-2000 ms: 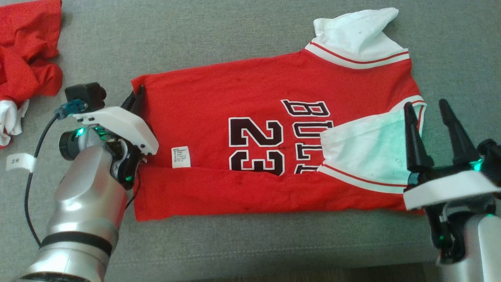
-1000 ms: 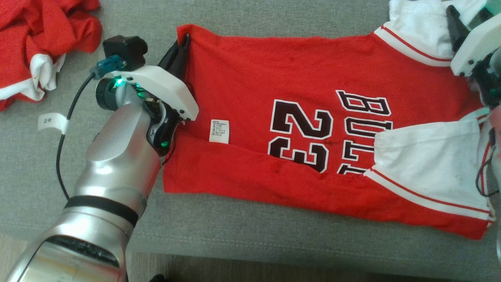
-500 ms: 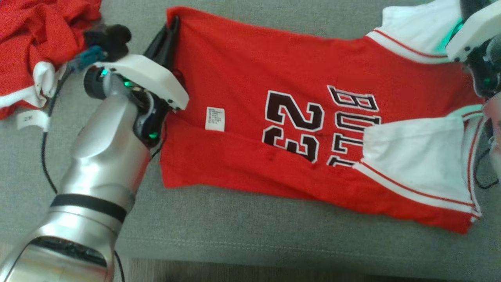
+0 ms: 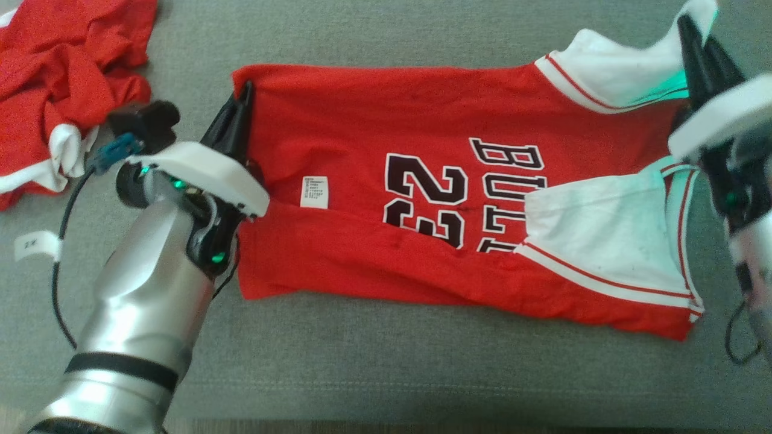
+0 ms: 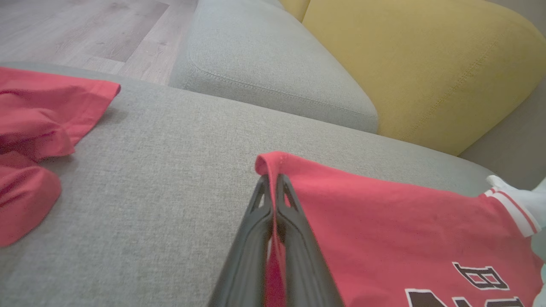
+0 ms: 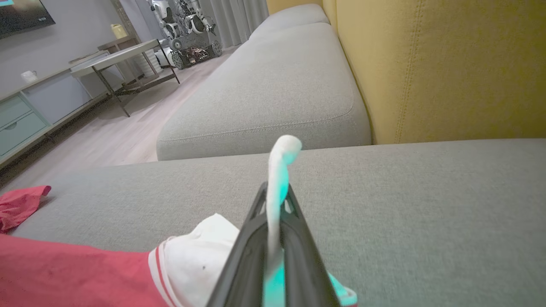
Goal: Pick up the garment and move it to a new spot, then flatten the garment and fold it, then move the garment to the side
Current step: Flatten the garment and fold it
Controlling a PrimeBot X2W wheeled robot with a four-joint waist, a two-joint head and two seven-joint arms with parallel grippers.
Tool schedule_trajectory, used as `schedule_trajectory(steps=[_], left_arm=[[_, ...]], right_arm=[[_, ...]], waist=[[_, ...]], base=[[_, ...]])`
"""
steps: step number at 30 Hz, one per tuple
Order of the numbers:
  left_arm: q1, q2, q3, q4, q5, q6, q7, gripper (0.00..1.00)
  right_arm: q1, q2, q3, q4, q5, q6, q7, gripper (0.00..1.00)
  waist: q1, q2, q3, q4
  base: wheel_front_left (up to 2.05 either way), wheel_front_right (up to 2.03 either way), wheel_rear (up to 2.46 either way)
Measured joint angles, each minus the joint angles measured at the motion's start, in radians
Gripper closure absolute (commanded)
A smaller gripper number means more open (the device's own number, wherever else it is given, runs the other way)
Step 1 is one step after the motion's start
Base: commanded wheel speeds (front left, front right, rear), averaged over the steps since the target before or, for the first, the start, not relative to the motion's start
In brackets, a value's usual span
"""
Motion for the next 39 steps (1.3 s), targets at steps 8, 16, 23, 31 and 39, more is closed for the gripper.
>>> schedule_trajectory(steps=[8, 16, 23, 31, 39], left_arm=[[0.104, 0.057, 0.025, -0.073, -0.029, 0.0, 0.0, 1.0], [0.221, 0.105, 0.039, -0.15, -0.052, 0.021, 0.002, 1.0], [0.327, 0.113, 0.052, -0.182, -0.087, 0.046, 0.021, 0.28], [0.378, 0.119, 0.055, -0.207, -0.081, 0.099, 0.018, 0.0], [0.495, 0.135, 0.127, -0.421, 0.042, 0.211, 0.001, 0.0]], right_arm=[[0.325, 0.003, -0.08, -0.292, 0.057, 0.0, 0.009, 1.0], [0.606, 0.129, -0.182, -0.515, 0.032, 0.0, 0.069, 1.0], [0.68, 0.187, -0.213, -0.559, -0.05, 0.0, 0.121, 0.43], [0.732, 0.215, -0.221, -0.586, -0.185, 0.0, 0.124, 0.0], [0.759, 0.257, -0.265, -0.708, -0.328, 0.0, 0.063, 0.0]], waist=[[0.0, 0.0, -0.027, -0.036], [0.0, 0.0, -0.04, -0.082], [0.0, 0.0, -0.044, -0.096], [0.0, 0.0, -0.062, -0.089], [0.0, 0.0, -0.096, -0.086]], base=[[0.0, 0.0, 0.0], [0.0, 0.0, 0.0], [0.0, 0.0, 0.0], [0.0, 0.0, 0.0], [0.0, 0.0, 0.0]])
